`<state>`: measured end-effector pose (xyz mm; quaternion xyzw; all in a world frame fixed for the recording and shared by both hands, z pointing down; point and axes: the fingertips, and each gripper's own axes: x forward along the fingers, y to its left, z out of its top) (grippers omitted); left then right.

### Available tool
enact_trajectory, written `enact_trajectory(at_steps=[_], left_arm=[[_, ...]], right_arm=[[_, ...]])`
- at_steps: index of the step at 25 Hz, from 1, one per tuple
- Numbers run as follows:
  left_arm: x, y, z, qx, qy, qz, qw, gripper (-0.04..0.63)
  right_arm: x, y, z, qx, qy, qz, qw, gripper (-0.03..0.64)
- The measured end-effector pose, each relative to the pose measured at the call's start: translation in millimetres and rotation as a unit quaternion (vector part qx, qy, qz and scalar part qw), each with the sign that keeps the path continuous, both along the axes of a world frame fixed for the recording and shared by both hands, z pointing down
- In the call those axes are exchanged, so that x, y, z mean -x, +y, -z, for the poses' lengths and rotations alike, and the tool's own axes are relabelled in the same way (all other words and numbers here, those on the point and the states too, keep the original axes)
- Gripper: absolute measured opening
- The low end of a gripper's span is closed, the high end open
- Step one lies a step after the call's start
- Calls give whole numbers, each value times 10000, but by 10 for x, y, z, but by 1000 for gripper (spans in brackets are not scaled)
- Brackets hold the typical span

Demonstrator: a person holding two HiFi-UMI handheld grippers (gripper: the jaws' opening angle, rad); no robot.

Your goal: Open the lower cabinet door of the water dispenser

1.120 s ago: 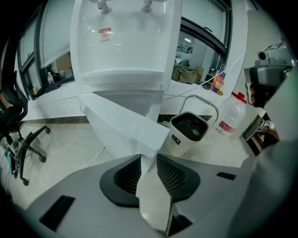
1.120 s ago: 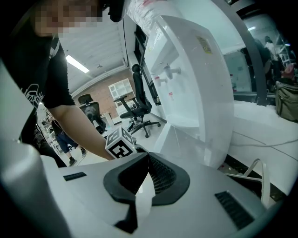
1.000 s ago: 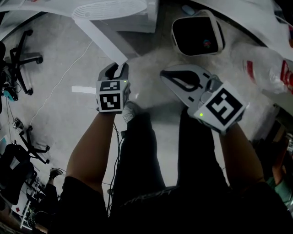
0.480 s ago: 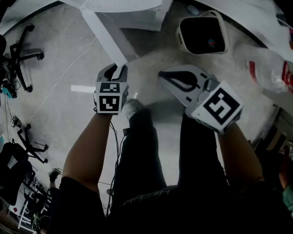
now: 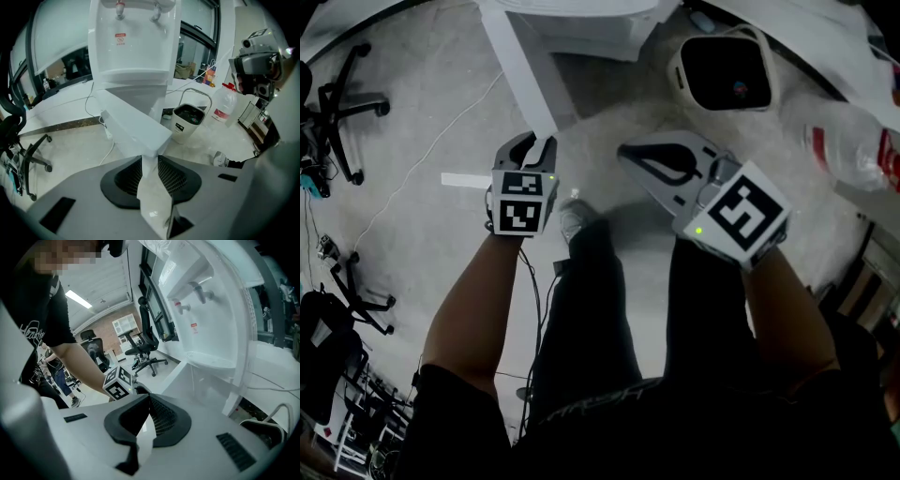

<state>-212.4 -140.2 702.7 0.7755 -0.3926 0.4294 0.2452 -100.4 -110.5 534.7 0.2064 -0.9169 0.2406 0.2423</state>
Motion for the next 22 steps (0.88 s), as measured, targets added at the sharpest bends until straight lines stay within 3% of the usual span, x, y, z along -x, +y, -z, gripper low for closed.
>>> enact_trajectory(at_steps=[22], left_arm=[[596, 17, 3, 40, 39, -618, 9981, 104]], right_arm=[[657, -4, -128, 133, 92, 40, 9999, 14]])
